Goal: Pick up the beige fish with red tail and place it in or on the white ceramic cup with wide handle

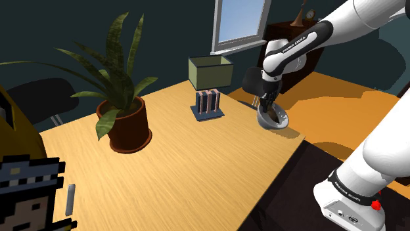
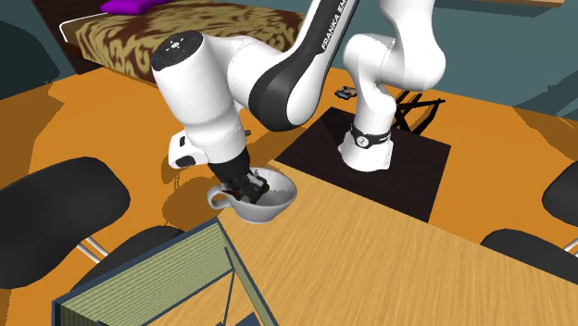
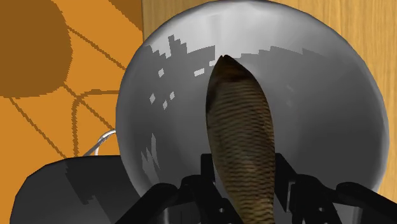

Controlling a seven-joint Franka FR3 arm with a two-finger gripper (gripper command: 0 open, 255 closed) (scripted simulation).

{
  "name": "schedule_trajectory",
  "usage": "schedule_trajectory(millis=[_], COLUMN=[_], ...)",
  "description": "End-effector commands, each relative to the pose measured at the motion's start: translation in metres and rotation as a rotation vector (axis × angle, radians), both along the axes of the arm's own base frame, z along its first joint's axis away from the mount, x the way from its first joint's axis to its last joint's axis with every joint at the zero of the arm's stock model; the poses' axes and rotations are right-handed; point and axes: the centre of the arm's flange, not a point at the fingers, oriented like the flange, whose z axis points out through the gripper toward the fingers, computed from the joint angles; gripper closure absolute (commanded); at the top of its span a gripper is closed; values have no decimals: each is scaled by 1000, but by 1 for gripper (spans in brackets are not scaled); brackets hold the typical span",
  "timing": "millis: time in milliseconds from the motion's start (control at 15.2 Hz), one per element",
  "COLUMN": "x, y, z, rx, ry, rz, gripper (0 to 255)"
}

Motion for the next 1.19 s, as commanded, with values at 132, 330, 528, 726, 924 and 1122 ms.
schedule_trajectory(millis=[132, 330, 528, 726, 924, 1122], x=[-1, -1, -1, 6, 8, 8], y=[0, 0, 0, -1, -1, -1], z=[-1, -1, -1, 38, 48, 48], rx=[1, 1, 1, 1, 1, 1], ry=[4, 4, 4, 4, 4, 4], rz=[-1, -1, -1, -1, -1, -1], gripper=[255, 0, 0, 0, 0, 0])
